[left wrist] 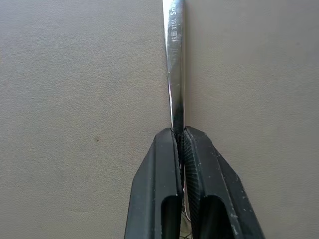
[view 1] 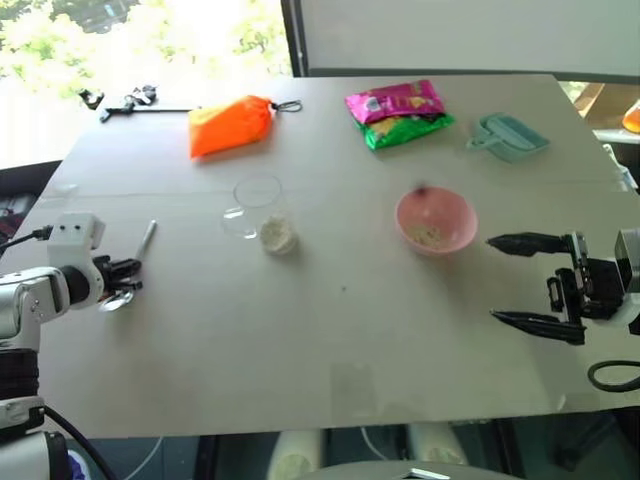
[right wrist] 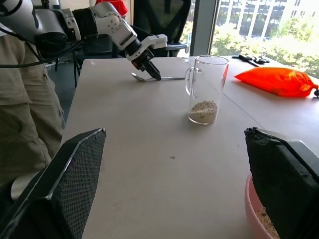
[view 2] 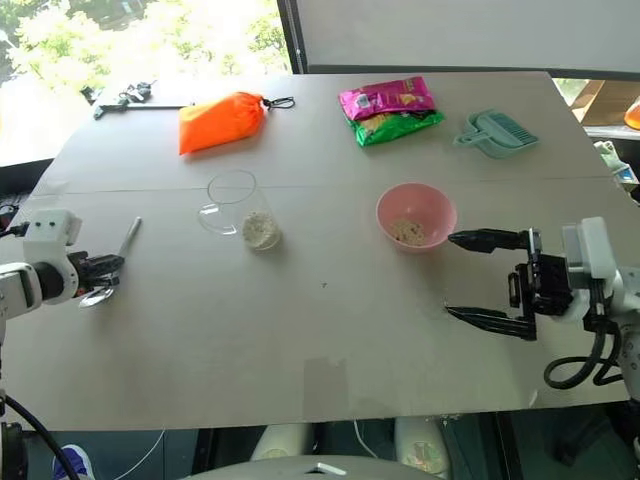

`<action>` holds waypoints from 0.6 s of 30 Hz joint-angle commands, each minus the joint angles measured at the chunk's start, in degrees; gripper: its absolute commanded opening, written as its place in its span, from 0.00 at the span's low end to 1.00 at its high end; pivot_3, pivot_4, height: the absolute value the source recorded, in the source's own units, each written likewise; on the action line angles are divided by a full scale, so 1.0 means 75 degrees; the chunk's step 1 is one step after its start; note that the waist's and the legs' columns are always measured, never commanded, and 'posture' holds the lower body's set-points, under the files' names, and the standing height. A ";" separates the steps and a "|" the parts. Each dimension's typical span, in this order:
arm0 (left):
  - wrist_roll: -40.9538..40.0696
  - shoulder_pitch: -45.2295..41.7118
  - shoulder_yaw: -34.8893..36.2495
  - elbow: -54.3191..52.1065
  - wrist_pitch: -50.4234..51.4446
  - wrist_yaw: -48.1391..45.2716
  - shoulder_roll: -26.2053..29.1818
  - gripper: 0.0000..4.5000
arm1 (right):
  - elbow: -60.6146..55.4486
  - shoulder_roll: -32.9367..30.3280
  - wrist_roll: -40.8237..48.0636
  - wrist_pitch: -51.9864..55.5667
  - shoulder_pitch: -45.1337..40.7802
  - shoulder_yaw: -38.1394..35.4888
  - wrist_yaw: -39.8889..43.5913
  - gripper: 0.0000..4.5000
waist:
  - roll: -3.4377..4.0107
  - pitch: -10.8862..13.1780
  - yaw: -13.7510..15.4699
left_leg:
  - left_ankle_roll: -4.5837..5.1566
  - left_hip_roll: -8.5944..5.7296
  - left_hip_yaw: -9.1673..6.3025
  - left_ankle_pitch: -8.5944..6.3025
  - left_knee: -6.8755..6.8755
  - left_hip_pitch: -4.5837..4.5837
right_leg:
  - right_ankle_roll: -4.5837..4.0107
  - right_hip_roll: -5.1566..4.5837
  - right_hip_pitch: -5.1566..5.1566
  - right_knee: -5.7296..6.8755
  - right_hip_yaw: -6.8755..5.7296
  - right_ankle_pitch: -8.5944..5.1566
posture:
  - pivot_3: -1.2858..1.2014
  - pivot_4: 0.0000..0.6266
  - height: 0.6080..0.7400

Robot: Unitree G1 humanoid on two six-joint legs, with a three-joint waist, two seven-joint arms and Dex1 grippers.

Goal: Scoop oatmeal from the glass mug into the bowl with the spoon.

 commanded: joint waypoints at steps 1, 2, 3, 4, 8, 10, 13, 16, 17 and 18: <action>0.0012 0.0360 0.0655 -0.0608 -0.0364 0.0171 -0.0199 0.01 | -0.0292 0.0025 0.0039 0.0063 0.0036 -0.0129 -0.0319 1.00 | -0.0001 0.0000 -0.0009 | 0.0000 0.0000 0.0001 0.0000 0.0000 -0.0001 | 0.0000 0.0000 0.0000 0.0000 0.0001 0.0000 | 0.52 0.24 1.00; 0.0015 0.0431 0.0881 -0.0809 -0.0543 0.0271 -0.0293 0.01 | -0.0305 0.0035 0.0017 0.0112 0.0030 -0.0096 -0.0445 1.00 | -0.0001 0.0000 -0.0013 | 0.0000 0.0001 -0.0001 0.0000 0.0001 -0.0001 | 0.0000 0.0001 0.0000 0.0000 0.0001 0.0000 | 0.52 0.24 1.00; -0.0088 0.0437 0.1207 -0.1028 -0.0592 0.0407 -0.0447 0.01 | -0.0322 0.0073 -0.0007 0.0141 0.0014 -0.0077 -0.0609 1.00 | -0.0001 0.0000 -0.0009 | 0.0000 0.0002 0.0001 0.0000 0.0001 -0.0003 | 0.0000 0.0000 -0.0004 0.0000 0.0002 0.0000 | 0.52 0.24 1.00; -0.0123 0.0483 0.1501 -0.1302 -0.0800 0.0519 -0.0581 0.01 | -0.0350 0.0152 -0.0008 0.0167 -0.0023 -0.0076 -0.0835 1.00 | -0.0005 0.0001 0.0002 | 0.0000 0.0003 0.0000 0.0000 0.0001 -0.0006 | 0.0000 0.0000 -0.0007 -0.0001 0.0002 0.0000 | 0.52 0.24 1.00; -0.0416 0.0545 0.2497 -0.2781 -0.1983 0.0689 -0.1194 0.01 | -0.0536 0.0355 -0.0241 0.0418 -0.0120 -0.0042 -0.1919 1.00 | -0.0018 0.0001 0.0017 | -0.0001 0.0007 -0.0007 0.0001 0.0009 -0.0026 | 0.0000 0.0000 -0.0021 0.0002 -0.0005 0.0000 | 0.52 0.24 1.00; -0.0724 0.0710 0.2712 -0.3530 -0.2152 0.0427 -0.1341 0.01 | -0.0656 0.0443 -0.0443 0.0449 -0.0110 -0.0017 -0.2362 1.00 | -0.0021 -0.0001 0.0039 | -0.0002 0.0005 -0.0005 0.0001 0.0013 -0.0030 | 0.0000 -0.0006 -0.0021 -0.0003 -0.0006 0.0000 | 0.52 0.24 1.00; -0.1203 0.1310 0.2779 -0.5359 -0.2917 -0.0564 -0.1320 0.01 | -0.1355 0.0578 -0.0164 0.0669 0.0175 -0.0111 -0.2856 1.00 | -0.0020 0.0000 0.0035 | -0.0002 0.0003 0.0001 0.0001 0.0004 -0.0036 | 0.0000 -0.0009 -0.0023 -0.0018 -0.0002 0.0000 | 0.52 0.24 1.00; -0.1624 0.1263 0.2224 -0.6505 -0.3143 -0.0686 -0.1395 0.01 | -0.1908 0.0422 0.0927 0.1690 0.0174 -0.0260 -0.3660 1.00 | -0.0016 0.0002 0.0050 | -0.0002 0.0003 0.0004 0.0001 0.0001 -0.0042 | 0.0000 -0.0011 -0.0023 -0.0028 -0.0003 0.0000 | 0.52 0.24 1.00; -0.1852 0.1098 0.1907 -0.6827 -0.3064 -0.0561 -0.1476 0.01 | -0.2010 0.0348 0.1362 0.1997 0.0129 -0.0264 -0.3823 1.00 | -0.0017 0.0002 0.0056 | -0.0002 0.0003 0.0004 0.0001 0.0002 -0.0040 | 0.0000 -0.0010 -0.0020 -0.0027 -0.0004 0.0001 | 0.52 0.24 1.00; -0.1945 0.1005 0.1507 -0.7141 -0.3075 -0.0557 -0.1506 0.01 | -0.2096 0.0339 0.1806 0.2183 0.0075 -0.0247 -0.3905 1.00 | -0.0017 0.0001 0.0064 | -0.0002 0.0002 0.0004 0.0001 0.0004 -0.0036 | 0.0000 -0.0010 -0.0016 -0.0024 -0.0005 0.0001 | 0.52 0.24 1.00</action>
